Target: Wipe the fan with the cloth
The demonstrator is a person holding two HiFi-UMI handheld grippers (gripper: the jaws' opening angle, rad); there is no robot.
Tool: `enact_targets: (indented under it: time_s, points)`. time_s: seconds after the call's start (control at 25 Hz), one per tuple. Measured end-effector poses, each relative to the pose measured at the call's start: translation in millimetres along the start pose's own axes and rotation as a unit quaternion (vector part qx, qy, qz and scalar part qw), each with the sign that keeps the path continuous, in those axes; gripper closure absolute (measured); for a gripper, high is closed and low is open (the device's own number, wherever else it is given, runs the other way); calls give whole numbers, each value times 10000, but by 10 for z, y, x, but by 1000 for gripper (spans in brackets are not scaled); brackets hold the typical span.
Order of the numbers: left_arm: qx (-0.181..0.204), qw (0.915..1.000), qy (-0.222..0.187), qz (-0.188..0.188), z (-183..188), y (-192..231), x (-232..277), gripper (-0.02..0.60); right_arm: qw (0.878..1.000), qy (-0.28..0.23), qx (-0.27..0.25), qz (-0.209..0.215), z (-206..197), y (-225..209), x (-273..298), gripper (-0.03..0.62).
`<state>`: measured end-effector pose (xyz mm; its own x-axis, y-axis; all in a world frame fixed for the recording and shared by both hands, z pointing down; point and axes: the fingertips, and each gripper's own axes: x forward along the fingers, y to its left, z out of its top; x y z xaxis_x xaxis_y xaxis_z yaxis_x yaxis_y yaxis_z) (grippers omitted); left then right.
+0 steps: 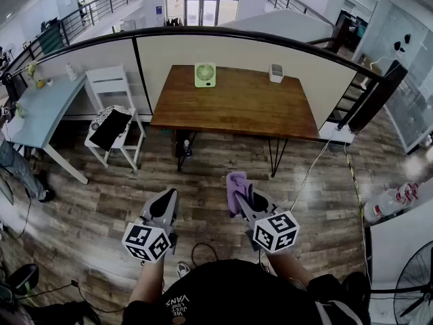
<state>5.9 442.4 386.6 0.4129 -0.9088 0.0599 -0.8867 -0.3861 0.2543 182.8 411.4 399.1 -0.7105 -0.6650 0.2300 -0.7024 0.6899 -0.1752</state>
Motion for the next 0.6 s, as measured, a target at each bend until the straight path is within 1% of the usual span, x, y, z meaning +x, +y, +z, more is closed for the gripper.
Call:
enact_targets:
  time_s: [0.16, 0.32, 0.6]
  points:
    - [-80, 9998, 54, -146, 20, 231, -136, 571, 9996, -106, 239, -65, 4, 220, 153, 510]
    - [-92, 9993, 132, -325, 4, 443, -260, 571, 9992, -172, 254, -250, -26, 440, 274, 510]
    - [-43, 9972, 381, -638, -48, 783, -449, 571, 9965, -287, 504, -601, -174, 831, 431, 510]
